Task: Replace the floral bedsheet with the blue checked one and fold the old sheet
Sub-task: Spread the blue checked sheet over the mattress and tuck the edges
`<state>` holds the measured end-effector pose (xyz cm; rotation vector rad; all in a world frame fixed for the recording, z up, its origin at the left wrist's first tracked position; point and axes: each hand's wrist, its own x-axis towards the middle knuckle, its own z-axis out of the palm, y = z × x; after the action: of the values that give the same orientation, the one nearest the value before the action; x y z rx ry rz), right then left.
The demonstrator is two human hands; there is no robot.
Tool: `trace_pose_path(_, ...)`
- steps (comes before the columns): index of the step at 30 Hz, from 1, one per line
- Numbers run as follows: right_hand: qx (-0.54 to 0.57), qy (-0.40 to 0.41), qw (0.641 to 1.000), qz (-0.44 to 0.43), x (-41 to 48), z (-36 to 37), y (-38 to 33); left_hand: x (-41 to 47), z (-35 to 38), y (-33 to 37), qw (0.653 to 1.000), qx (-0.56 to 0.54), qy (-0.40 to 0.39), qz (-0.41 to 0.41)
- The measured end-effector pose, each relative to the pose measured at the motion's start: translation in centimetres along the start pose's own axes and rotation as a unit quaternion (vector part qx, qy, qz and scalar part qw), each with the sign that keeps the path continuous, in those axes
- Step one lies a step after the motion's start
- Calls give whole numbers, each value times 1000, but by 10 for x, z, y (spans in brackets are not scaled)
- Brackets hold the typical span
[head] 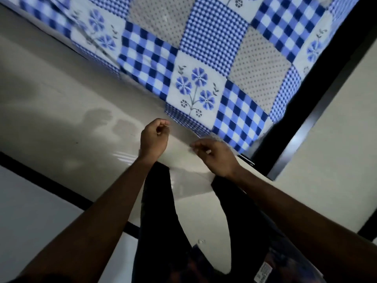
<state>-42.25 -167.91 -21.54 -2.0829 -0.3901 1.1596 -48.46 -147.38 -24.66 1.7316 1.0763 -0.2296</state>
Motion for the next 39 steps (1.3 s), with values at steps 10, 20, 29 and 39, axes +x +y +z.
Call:
trace_pose_path(10, -8, 168, 979, -117, 187, 65, -218, 95, -218, -29, 995, -48, 41, 76)
trace_pose_path(20, -154, 133, 964, -172, 359, 143, -402, 191, -428, -48, 980, -164, 114, -20)
trace_pose_path(29, -412, 137, 897, -81, 464, 156, -477, 344, -468, 54, 986, -149, 76, -15)
trace_pose_path(39, -435, 51, 891, -120, 469, 205, -491, 477, -506, 57, 972, -94, 150, -157)
